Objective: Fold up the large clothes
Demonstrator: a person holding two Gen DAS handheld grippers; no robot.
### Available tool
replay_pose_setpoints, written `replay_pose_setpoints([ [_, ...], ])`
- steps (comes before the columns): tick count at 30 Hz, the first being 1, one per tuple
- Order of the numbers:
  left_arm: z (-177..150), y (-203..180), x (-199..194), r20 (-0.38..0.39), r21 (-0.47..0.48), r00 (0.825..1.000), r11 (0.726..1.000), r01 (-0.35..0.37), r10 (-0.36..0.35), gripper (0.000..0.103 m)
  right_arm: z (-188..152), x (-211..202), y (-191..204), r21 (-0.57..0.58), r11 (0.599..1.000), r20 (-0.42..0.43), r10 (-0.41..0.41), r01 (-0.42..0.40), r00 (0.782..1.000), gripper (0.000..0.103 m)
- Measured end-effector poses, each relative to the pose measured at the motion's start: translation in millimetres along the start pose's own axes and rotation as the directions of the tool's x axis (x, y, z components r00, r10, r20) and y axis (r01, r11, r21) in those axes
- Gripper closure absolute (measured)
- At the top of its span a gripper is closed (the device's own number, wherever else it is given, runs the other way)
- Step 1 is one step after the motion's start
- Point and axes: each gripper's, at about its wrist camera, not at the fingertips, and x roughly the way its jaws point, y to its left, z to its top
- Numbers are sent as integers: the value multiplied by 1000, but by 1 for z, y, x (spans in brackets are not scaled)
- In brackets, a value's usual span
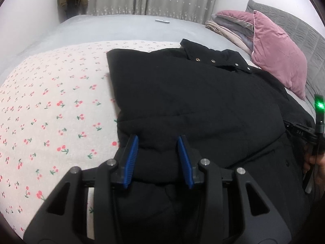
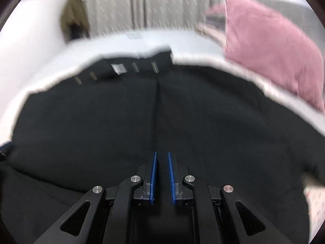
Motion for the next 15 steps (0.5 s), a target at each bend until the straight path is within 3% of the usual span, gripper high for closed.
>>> replay_pose_setpoints([
  [3,1,4,-7,-4,-44,1000,999,-1,1,58,3,-9,-12,47,999,-24,-13,14,1000,91],
  [5,4,4,-16,-7,-72,1000,997,8,-8,44,5,-14,-23,86,996,-39,5,-1,999,88],
  [6,4,3,-21,-5,-83,1000,997,9,-9,31,3,-15,-36,118,993,-52,26,-20,998,85],
  [7,6,2,-28,7,-97,1000,995,11,-10,24,1,-18,-47,151,988,-60,49,-39,997,75],
  [10,6,-2,-43,19,-111,1000,994,4,-2,23,-3,-40,-83,274,959,-22,77,-68,997,35],
  [11,7,-3,-46,15,-111,1000,994,-5,7,23,-4,-49,-90,297,953,-5,69,-65,998,30],
  [15,4,-14,-61,9,-90,999,995,-31,32,16,-6,-83,-138,406,913,50,25,-43,998,30],
])
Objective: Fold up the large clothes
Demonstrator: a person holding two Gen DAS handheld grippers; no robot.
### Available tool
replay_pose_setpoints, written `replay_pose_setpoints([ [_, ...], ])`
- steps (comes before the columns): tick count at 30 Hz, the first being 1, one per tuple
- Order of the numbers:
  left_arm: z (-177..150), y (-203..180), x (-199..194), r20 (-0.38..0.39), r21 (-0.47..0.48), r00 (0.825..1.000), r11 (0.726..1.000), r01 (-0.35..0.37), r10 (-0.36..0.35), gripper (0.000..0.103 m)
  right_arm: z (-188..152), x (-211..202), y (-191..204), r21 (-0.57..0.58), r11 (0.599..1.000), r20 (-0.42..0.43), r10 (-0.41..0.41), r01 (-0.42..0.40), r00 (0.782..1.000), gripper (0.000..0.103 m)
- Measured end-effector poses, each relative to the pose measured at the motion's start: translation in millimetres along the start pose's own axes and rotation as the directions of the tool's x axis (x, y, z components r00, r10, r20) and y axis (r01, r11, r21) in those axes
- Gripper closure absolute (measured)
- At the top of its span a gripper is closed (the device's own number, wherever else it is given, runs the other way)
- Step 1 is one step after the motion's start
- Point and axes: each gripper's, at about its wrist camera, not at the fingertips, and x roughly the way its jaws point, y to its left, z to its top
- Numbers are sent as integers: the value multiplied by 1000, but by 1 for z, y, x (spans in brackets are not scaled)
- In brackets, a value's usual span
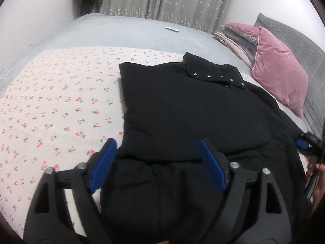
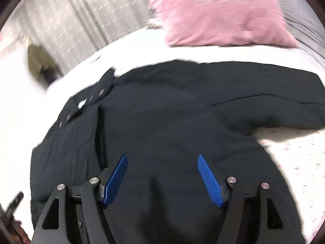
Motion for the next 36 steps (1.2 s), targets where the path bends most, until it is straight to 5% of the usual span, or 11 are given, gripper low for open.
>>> replay_pose_setpoints([
  [5,-9,-12,4,-53,6,999,1000,1,0,10,15,-18,-61,166,983,53,-88,78,995,29],
  [11,-17,-24,20,-127,3,992,1000,3,-3,9,17,-28,-161,426,890,25,-194,165,981,29],
  [15,-17,-30,23,-125,7,992,1000,8,-7,3,16,-28,-202,490,843,19,-262,220,965,29],
  [19,-16,-37,25,-122,7,992,1000,17,-16,2,18,-18,-232,554,807,10,-253,206,967,29],
  [25,-12,-38,27,-115,2,993,999,37,-36,2,34,-8,-261,546,829,83,-199,123,977,30],
  [27,-11,-37,29,-113,-1,993,999,39,-39,2,42,-2,-266,537,836,97,-193,112,976,38],
  [32,-8,-33,31,-101,-22,994,999,36,-38,1,54,2,-277,499,862,111,-168,92,979,94],
  [36,-7,-30,31,-95,-49,993,997,59,-64,1,60,3,-282,472,866,94,-237,167,967,96],
])
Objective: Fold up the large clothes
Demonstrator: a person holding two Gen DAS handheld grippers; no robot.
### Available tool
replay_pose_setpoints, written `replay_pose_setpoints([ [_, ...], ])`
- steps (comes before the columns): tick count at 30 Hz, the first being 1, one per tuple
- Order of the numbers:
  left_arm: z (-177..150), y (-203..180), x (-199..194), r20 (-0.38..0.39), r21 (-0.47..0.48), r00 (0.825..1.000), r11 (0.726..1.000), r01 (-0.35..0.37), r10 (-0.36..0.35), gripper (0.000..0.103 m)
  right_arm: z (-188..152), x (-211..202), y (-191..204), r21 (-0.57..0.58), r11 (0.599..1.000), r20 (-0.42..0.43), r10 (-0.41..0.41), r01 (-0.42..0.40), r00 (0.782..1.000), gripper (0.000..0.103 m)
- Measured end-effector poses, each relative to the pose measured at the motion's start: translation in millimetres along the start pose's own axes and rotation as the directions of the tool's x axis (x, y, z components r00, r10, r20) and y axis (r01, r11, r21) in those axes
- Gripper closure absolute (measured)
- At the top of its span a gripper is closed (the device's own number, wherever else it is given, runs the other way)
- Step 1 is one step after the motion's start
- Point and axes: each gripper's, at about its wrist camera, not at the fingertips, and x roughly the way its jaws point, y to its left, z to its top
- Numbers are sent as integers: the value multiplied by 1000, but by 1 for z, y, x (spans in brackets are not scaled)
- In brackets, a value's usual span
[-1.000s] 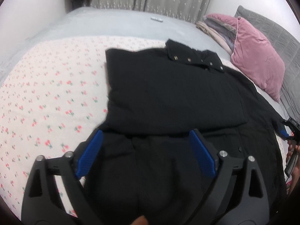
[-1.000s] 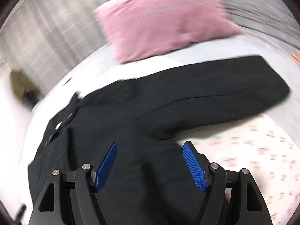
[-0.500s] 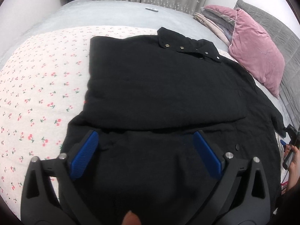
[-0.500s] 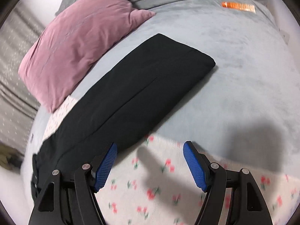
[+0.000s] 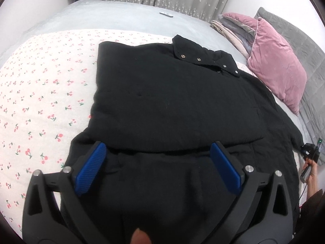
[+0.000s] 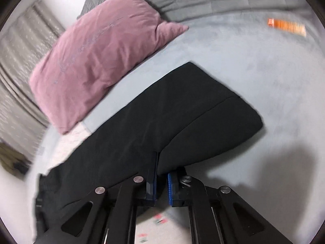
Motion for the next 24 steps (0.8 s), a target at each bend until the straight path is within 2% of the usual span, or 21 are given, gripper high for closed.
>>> replay_pose_setpoints([
  [2,0,2,0,-1,-16,1000,1000,21,-21,1,1,1,2,19,1000,-2,-12,12,1000,96],
  [6,0,4,-4,32,-38,997,997,68,-67,1,4,-19,23,-42,998,69,-35,38,997,97],
  [8,0,4,-8,59,-31,996,997,71,-69,1,7,-34,34,-62,998,104,-16,22,994,97],
  [14,-1,-4,-8,17,13,997,997,70,-70,1,13,-96,93,-170,984,202,80,-45,976,97],
  [19,1,-12,-14,5,58,999,997,42,-43,1,-6,-147,164,-327,939,243,193,-107,951,97],
  [24,3,-11,-22,5,68,999,997,41,-41,1,-51,-184,238,-490,855,209,305,-171,929,97],
])
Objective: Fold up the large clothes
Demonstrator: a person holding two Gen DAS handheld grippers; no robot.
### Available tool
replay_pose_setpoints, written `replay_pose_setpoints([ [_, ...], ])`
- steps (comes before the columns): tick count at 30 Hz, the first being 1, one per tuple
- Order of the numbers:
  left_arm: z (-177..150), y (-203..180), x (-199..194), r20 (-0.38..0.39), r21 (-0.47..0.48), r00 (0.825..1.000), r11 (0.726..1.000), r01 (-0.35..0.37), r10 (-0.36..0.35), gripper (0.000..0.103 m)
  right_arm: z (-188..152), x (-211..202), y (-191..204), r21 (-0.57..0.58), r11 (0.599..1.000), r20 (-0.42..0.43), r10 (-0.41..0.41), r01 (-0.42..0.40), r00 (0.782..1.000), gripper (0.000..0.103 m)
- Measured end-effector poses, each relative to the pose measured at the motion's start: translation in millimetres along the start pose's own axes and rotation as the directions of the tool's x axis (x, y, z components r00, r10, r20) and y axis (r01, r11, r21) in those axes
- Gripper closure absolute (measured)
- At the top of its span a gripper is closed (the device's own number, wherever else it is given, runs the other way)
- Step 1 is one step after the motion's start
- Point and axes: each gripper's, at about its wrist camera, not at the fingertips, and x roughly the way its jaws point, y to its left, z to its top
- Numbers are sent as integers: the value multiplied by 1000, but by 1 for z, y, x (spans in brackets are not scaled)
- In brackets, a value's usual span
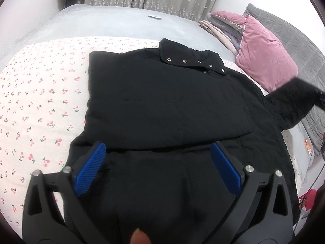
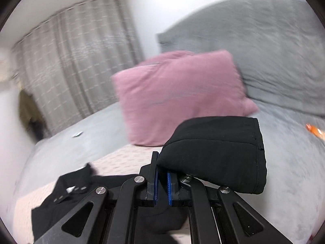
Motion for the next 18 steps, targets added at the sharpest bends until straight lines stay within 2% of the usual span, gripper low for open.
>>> replay_pose_setpoints([
  [4,1,3,-7,13,12,1000,1000,-14,14,1,-7,-7,62,-96,993,-19,74,-75,997,97],
  [10,2,10,-16,29,8,999,1000,-25,24,1,-39,-5,155,-242,950,-108,177,-199,978,97],
  [13,1,12,-17,27,8,999,1000,-29,29,1,-71,10,193,-282,920,-210,218,-272,953,96],
  [15,1,13,-16,23,8,999,1000,-29,29,1,-95,20,208,-308,905,-266,215,-294,940,95],
  [18,0,13,-13,6,11,1000,1000,-29,29,1,-135,38,219,-329,884,-372,203,-333,906,92],
])
